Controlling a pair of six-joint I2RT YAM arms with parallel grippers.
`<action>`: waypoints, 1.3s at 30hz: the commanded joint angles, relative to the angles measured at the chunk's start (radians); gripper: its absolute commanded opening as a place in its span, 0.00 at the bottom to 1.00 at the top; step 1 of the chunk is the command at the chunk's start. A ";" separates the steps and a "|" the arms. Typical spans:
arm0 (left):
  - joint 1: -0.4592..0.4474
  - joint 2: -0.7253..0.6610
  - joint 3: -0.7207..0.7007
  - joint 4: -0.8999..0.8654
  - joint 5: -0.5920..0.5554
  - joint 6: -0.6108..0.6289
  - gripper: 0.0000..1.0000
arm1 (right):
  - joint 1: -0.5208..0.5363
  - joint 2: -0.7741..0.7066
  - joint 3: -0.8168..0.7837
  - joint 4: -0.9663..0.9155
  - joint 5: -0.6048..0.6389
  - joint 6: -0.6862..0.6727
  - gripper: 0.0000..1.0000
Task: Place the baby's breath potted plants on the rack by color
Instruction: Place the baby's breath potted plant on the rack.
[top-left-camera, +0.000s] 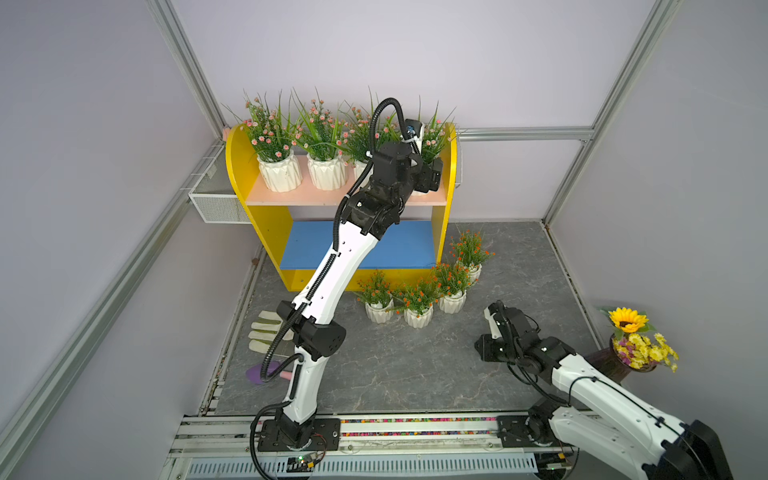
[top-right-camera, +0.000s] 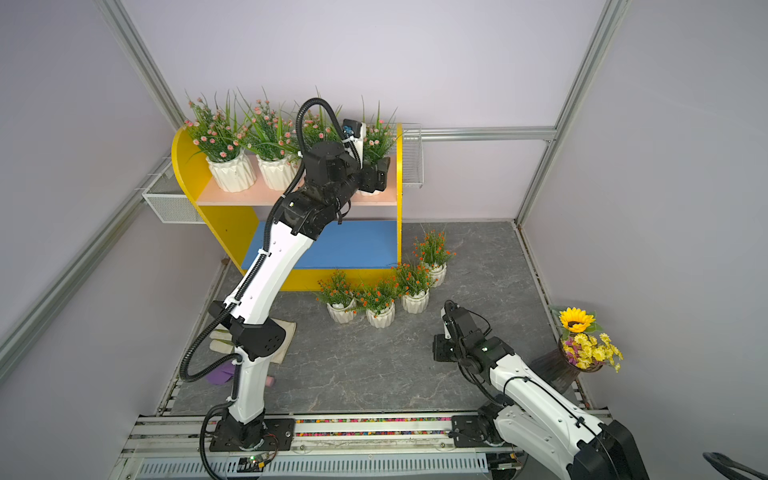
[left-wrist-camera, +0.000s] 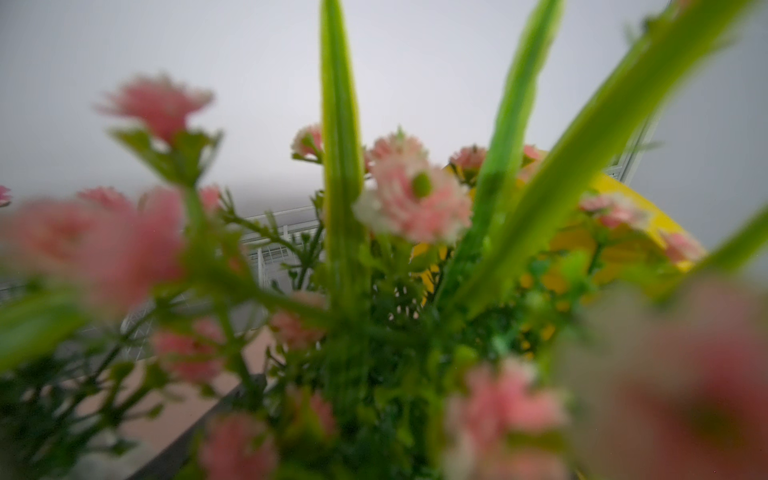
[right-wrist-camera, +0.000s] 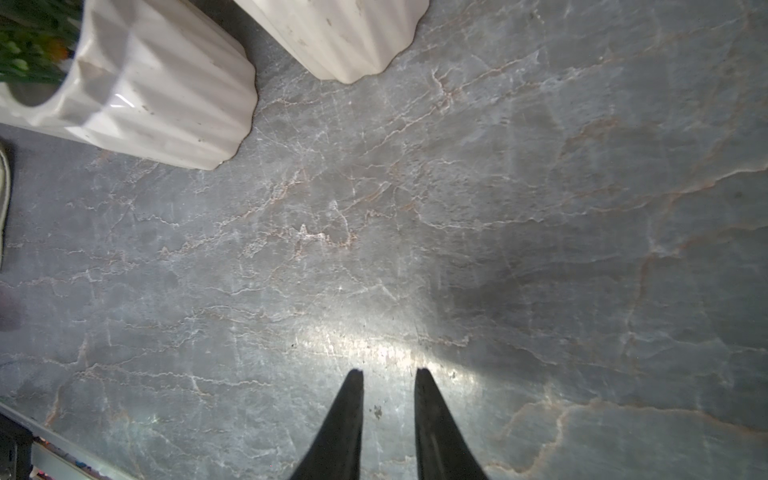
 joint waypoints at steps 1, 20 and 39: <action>0.001 -0.019 0.021 -0.009 0.012 0.012 0.95 | 0.004 0.000 -0.011 -0.001 0.011 0.019 0.25; -0.032 -0.177 -0.176 -0.016 -0.014 -0.004 0.96 | 0.005 -0.021 -0.009 -0.010 0.013 0.016 0.26; -0.077 -0.580 -0.763 0.159 -0.127 -0.023 0.95 | 0.003 -0.018 0.000 0.014 0.017 0.008 0.28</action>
